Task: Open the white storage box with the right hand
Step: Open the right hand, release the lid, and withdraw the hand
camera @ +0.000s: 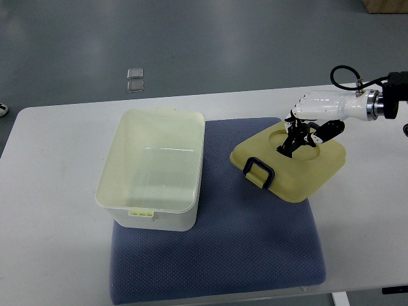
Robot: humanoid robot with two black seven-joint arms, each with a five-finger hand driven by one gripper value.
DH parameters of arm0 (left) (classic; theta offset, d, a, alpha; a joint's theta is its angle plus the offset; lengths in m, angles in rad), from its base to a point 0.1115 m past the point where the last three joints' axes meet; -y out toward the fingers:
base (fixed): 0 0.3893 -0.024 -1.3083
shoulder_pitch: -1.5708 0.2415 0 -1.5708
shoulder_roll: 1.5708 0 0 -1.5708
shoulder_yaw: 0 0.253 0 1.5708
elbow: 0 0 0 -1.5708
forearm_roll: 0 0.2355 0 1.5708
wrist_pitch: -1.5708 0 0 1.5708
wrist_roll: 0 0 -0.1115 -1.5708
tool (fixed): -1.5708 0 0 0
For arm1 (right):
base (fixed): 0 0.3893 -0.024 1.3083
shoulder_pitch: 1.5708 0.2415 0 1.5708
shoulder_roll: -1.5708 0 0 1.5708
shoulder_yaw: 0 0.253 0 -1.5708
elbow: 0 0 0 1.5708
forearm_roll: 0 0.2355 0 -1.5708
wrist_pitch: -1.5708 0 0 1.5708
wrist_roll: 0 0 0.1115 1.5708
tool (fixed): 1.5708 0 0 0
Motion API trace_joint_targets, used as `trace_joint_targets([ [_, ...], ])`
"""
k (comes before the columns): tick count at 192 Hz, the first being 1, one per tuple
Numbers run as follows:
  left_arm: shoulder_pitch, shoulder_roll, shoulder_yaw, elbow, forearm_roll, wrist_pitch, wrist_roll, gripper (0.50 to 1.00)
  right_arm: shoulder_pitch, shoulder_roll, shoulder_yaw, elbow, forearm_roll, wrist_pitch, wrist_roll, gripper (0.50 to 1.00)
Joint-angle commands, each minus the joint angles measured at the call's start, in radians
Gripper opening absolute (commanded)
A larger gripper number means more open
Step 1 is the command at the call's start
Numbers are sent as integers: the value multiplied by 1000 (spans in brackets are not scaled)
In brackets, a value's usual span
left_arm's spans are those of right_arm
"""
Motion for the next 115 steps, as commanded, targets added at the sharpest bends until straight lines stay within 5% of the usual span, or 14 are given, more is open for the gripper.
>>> trace_joint_targets([
  [1,0,0,0,0,0,1,0,1000,-9,32,2,-3,-1,-5,0,500],
  [48,0,0,0,0,0,-1,1,1000,-15,95,11,-1,11,-37,2,500],
  [50,0,0,0,0,0,-1,0,1000,-18,96,11,-1,13,-42,2,511],
  [57,0,0,0,0,0,-1,0,1000,-30,101,12,-1,16,-60,3,694],
  [66,0,0,0,0,0,0,1,1000,-45,110,12,-1,19,-88,4,840],
  [81,0,0,0,0,0,-1,0,1000,-64,110,14,-1,33,-126,4,919],
  [115,0,0,0,0,0,1,0,1000,-68,103,29,-1,125,-124,4,924],
])
